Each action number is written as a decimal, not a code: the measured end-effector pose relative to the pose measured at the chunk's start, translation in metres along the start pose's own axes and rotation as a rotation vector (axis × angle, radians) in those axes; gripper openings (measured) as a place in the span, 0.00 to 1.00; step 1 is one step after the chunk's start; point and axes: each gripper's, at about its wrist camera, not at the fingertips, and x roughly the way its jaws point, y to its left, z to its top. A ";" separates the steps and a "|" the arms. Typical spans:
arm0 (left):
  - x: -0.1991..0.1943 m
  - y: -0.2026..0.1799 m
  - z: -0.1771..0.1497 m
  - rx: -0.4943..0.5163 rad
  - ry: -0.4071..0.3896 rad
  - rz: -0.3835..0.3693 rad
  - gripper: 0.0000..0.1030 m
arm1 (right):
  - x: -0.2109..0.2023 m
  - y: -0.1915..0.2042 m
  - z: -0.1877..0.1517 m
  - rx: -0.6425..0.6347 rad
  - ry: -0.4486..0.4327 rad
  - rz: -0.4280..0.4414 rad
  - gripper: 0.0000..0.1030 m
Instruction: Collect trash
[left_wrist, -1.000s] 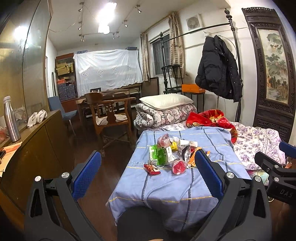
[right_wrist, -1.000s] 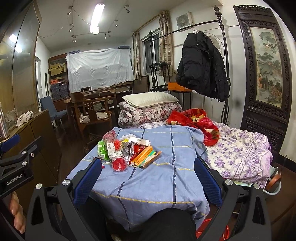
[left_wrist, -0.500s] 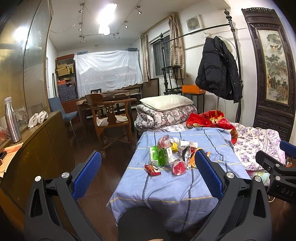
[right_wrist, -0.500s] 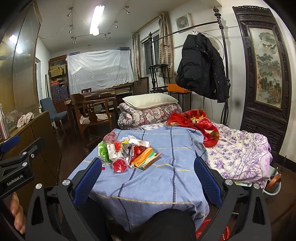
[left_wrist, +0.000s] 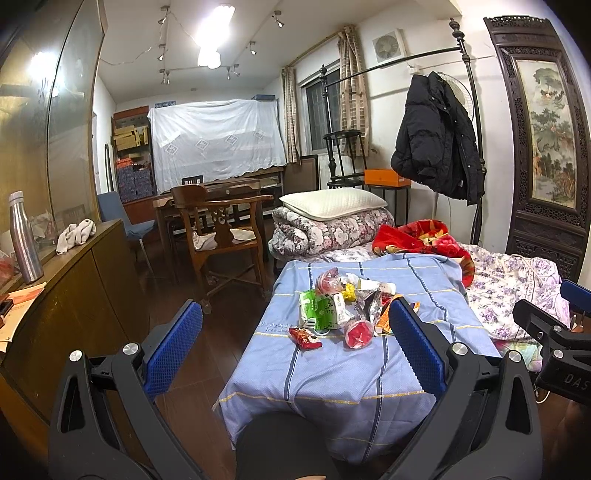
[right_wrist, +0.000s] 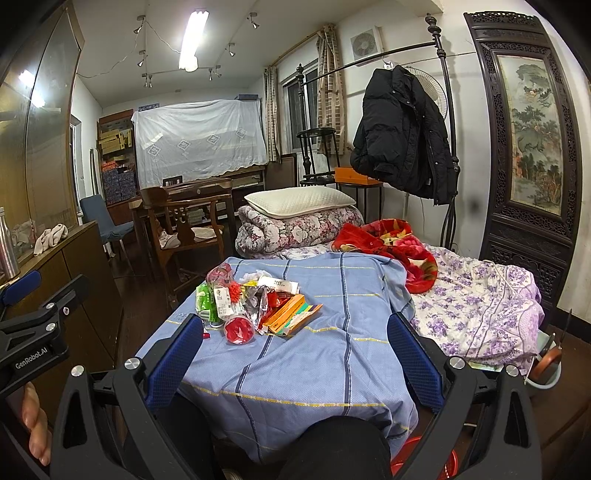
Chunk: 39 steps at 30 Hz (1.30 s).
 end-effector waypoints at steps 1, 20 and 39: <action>0.000 0.000 0.000 0.000 0.000 0.001 0.94 | 0.000 0.000 0.000 0.000 0.000 0.000 0.94; 0.059 0.024 -0.014 -0.043 0.133 0.012 0.94 | 0.050 -0.011 -0.017 0.045 0.117 -0.014 0.94; 0.228 0.014 -0.097 -0.051 0.386 -0.054 0.94 | 0.206 -0.012 -0.071 0.155 0.260 0.090 0.94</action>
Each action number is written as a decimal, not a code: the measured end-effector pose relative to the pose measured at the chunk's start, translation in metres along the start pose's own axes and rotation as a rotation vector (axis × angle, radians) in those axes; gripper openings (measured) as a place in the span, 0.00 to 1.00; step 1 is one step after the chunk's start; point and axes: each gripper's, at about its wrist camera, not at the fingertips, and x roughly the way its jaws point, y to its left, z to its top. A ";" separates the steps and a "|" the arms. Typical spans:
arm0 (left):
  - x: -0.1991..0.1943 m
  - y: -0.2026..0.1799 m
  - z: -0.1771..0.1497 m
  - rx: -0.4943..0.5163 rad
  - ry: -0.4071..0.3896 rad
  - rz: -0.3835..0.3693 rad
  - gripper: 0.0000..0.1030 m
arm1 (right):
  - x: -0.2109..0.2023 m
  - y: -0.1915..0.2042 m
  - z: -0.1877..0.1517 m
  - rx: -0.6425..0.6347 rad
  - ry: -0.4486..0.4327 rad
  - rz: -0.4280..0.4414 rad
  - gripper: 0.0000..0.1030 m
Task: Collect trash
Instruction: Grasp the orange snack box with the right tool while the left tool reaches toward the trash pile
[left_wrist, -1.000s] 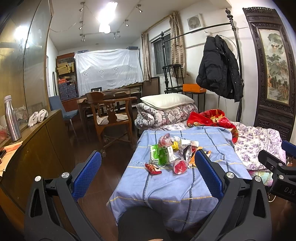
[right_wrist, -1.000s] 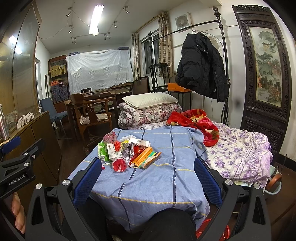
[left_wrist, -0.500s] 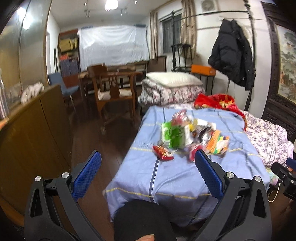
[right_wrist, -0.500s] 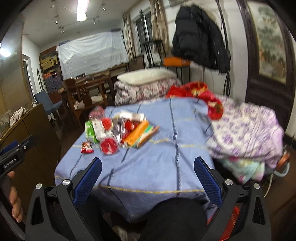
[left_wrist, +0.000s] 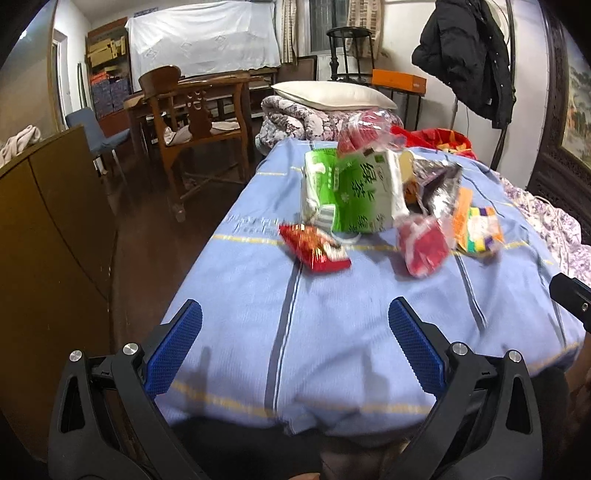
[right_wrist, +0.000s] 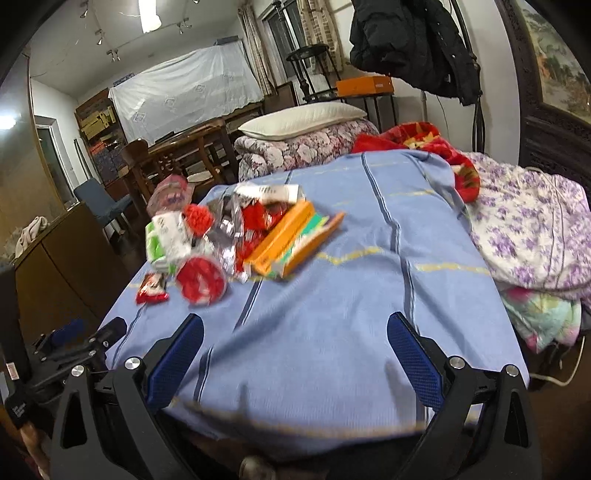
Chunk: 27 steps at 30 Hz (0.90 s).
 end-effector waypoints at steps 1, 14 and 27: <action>0.007 0.002 0.005 -0.007 0.007 -0.001 0.94 | 0.003 -0.001 0.003 -0.002 -0.016 -0.008 0.94; 0.098 -0.001 0.040 -0.032 0.169 0.032 0.95 | 0.017 -0.031 -0.008 0.015 -0.122 0.010 0.94; 0.109 0.007 0.048 -0.041 0.181 0.021 0.94 | 0.026 -0.037 -0.012 0.056 -0.097 0.056 0.94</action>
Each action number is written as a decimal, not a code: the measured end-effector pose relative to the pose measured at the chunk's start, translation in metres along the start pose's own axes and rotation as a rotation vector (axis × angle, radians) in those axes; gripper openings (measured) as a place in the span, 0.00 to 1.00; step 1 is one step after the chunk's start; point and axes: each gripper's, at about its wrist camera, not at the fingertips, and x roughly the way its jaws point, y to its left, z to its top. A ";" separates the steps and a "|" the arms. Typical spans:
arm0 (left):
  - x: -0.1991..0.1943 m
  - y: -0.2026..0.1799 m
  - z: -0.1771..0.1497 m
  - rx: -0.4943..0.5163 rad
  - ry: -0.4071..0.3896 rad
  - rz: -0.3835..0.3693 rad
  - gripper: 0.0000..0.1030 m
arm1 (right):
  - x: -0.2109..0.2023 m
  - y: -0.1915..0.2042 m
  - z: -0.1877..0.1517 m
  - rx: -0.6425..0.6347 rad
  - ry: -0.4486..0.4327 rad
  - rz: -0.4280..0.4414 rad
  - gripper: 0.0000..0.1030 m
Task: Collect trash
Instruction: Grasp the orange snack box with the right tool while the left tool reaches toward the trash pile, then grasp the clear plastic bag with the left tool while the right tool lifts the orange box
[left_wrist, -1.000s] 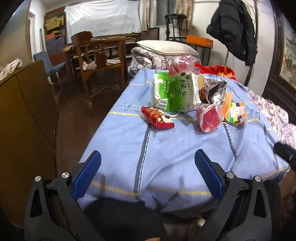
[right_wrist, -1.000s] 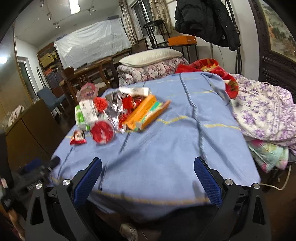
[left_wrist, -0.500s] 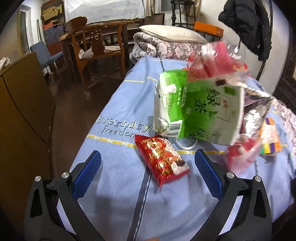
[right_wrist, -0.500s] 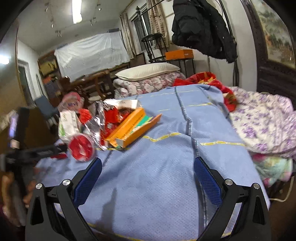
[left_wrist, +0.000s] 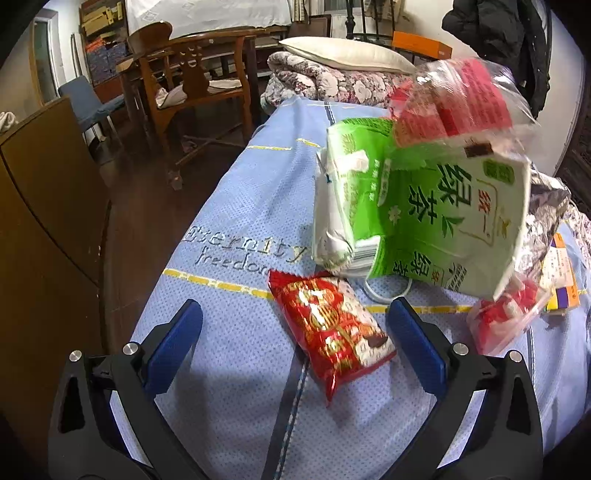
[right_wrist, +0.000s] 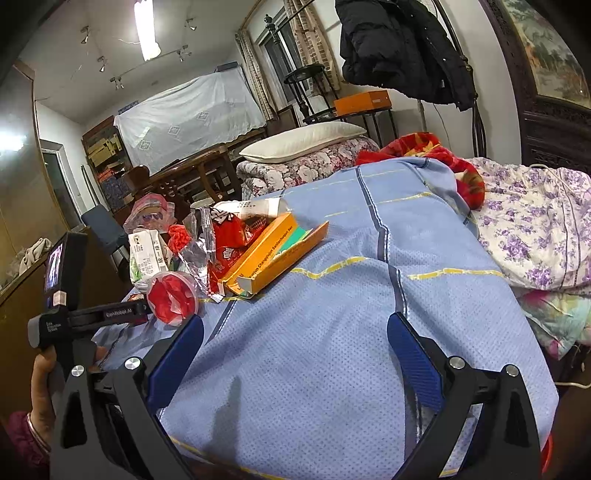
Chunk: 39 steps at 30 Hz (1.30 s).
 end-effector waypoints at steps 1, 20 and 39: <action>0.001 0.001 0.003 -0.003 0.001 -0.007 0.94 | 0.001 -0.001 0.002 0.012 0.004 -0.003 0.94; -0.033 0.024 -0.005 -0.079 -0.105 -0.217 0.33 | 0.067 0.009 0.051 0.104 0.164 0.054 0.06; -0.088 0.016 -0.048 -0.052 -0.186 -0.239 0.33 | -0.018 -0.007 0.056 0.057 0.121 0.077 0.06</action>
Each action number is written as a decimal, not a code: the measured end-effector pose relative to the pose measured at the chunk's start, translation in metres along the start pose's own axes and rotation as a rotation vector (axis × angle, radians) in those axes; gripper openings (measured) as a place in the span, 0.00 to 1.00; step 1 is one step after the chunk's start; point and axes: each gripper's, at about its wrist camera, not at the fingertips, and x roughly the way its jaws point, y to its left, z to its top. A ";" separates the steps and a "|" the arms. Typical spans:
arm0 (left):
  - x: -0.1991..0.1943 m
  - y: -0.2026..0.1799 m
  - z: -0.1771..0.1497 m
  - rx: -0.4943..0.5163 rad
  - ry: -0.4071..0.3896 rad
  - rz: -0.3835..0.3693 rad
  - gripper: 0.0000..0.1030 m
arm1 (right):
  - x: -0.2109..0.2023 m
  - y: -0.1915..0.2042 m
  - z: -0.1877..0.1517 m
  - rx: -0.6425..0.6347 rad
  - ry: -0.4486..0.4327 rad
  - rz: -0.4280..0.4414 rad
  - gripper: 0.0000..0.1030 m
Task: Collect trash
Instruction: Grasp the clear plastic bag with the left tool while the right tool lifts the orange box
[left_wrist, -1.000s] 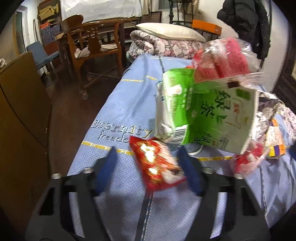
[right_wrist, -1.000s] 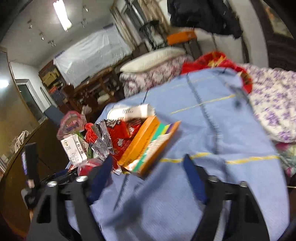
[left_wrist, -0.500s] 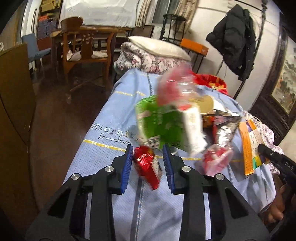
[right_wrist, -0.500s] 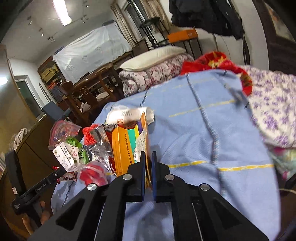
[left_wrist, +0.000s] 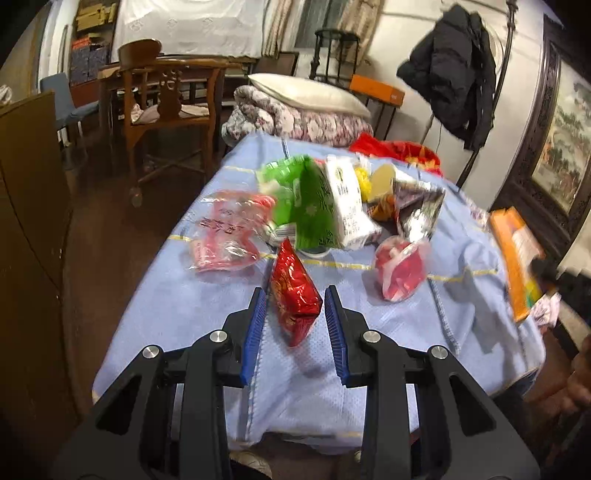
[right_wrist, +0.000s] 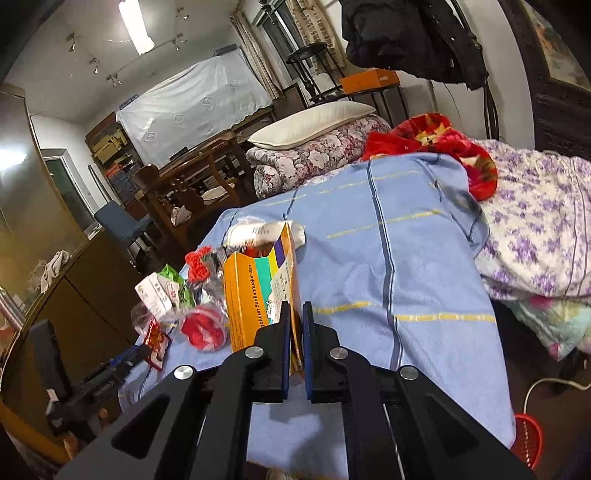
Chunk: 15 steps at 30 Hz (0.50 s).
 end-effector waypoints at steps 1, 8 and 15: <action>-0.007 0.003 0.002 -0.002 -0.025 0.006 0.34 | 0.001 0.000 -0.001 0.005 0.005 0.004 0.06; 0.002 0.035 0.044 -0.018 -0.073 0.073 0.76 | 0.002 -0.004 0.001 0.044 0.004 0.046 0.06; 0.073 0.035 0.053 0.001 0.099 0.017 0.81 | 0.010 0.003 -0.001 0.029 0.023 0.040 0.06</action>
